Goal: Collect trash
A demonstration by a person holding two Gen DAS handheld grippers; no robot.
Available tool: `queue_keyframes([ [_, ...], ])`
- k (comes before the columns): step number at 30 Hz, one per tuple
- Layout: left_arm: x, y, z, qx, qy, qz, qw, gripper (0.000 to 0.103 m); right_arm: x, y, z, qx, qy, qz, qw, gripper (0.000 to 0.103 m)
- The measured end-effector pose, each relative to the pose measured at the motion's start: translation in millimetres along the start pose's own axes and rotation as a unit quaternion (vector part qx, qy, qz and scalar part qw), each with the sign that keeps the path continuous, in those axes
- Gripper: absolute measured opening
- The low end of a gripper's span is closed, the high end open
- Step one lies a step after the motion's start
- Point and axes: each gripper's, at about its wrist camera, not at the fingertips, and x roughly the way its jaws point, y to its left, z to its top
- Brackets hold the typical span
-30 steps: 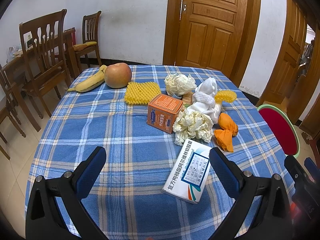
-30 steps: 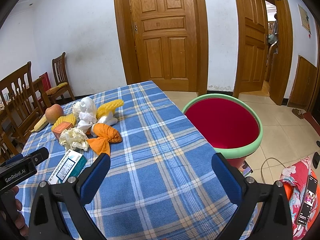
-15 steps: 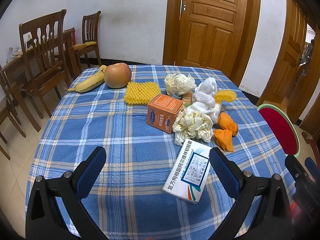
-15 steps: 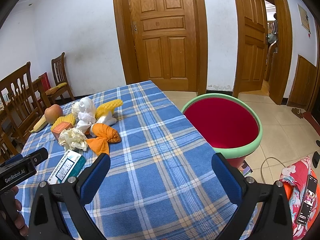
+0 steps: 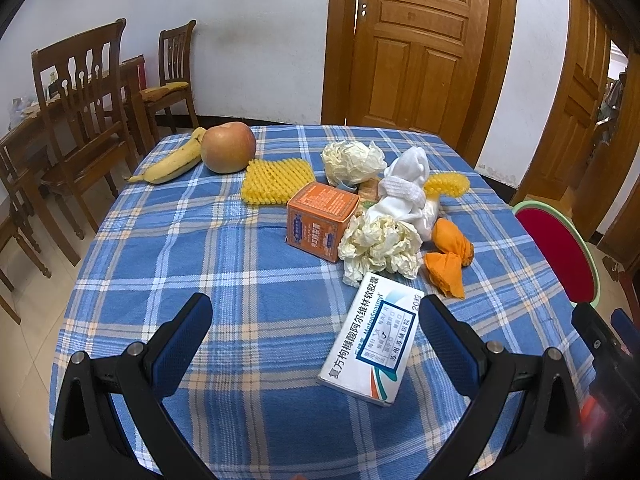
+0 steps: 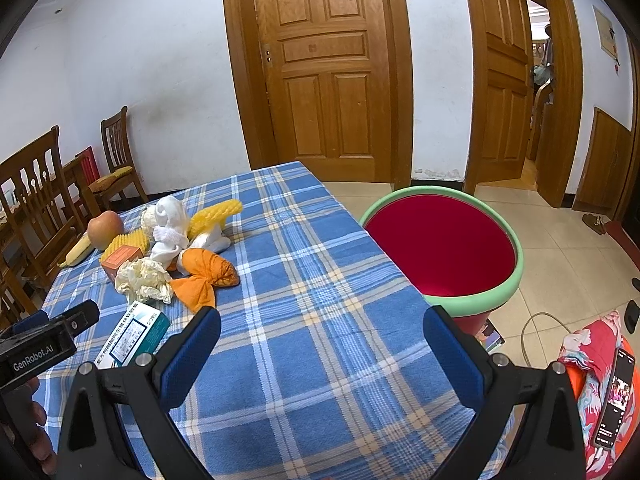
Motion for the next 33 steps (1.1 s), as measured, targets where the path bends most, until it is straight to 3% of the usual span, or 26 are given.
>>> queue_keyframes([
  [25, 28.9, -10.7, -15.3, 0.029, 0.047, 0.0, 0.9985, 0.101, 12.2, -12.6, -5.4, 0.021, 0.022, -0.008, 1.0, 0.103],
  [33, 43.0, -20.3, -18.4, 0.056, 0.073, -0.024, 0.9955, 0.089, 14.0, -13.9, -6.9, 0.023, 0.028, -0.005, 0.999, 0.103],
])
